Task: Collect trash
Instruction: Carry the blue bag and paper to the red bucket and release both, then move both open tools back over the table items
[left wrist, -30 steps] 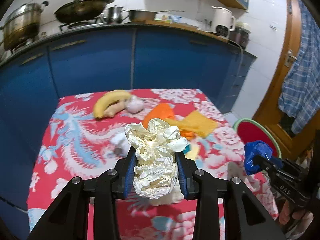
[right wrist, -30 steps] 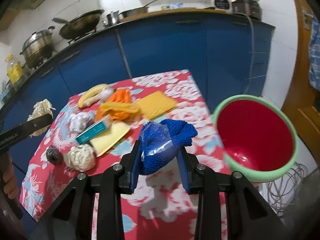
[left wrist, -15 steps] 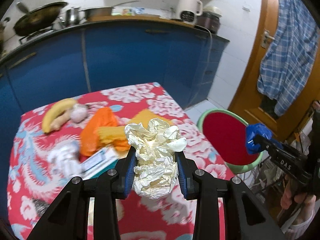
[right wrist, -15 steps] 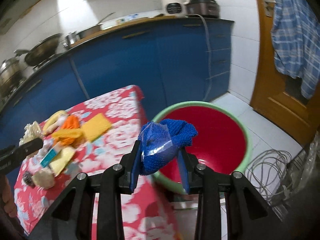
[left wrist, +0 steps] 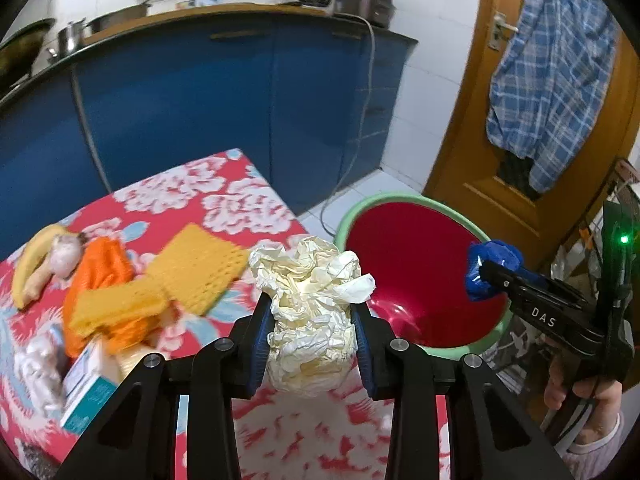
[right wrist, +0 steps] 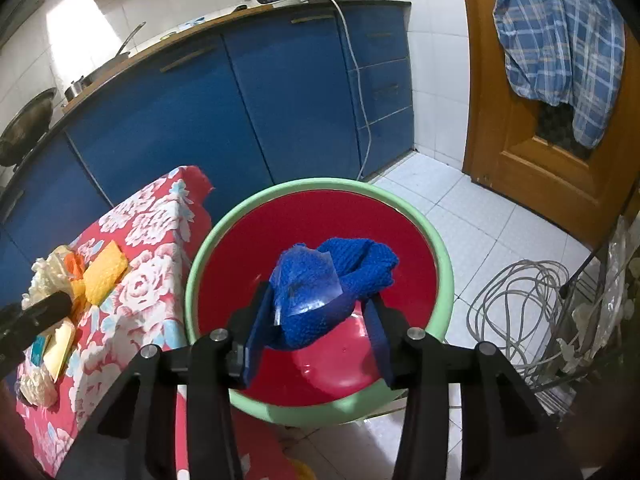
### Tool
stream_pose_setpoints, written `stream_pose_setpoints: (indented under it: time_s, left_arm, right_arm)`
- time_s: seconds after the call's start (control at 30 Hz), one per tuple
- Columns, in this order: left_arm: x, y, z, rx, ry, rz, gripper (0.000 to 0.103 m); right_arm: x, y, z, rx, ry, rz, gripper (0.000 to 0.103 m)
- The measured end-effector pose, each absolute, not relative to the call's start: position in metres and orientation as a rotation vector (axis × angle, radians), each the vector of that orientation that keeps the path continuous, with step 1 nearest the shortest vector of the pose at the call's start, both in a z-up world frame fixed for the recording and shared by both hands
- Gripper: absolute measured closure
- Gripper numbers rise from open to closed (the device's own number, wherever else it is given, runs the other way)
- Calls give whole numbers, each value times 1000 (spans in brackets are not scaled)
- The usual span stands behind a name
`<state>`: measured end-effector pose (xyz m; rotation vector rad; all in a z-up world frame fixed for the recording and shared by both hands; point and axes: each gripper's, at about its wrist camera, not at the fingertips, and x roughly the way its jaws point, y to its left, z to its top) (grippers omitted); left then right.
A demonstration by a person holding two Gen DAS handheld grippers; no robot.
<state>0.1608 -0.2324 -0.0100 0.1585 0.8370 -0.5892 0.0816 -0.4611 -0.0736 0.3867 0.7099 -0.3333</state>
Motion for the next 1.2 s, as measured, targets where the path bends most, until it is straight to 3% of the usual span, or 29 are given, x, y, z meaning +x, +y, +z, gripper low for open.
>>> stream_pose_setpoints:
  time_s: [0.17,0.6,0.7,0.77,0.83,1.2]
  left_arm:
    - [163,-252,-18,187,851,-611,65]
    - [167,-305,-45,246,902,-685,64]
    - [167,-315,-49,258,907,-707,57]
    - [167,-322,-50,271,895,-710,44]
    - [167,-324,-50,277,884,-708,38]
    - [164,-296,-39,214,898,-677,37]
  right_arm:
    - [77,-468,-73,400,685,-342,43]
    - [50,-484,-67,449,639,-383,42]
    - [45,-487,-67,456,634,-390,42]
    - [42,-488,-67,458,631,-393,42]
    - [41,-488,-67,461,630,-393,42]
    - [30,-475,-58,460,616,-366,42]
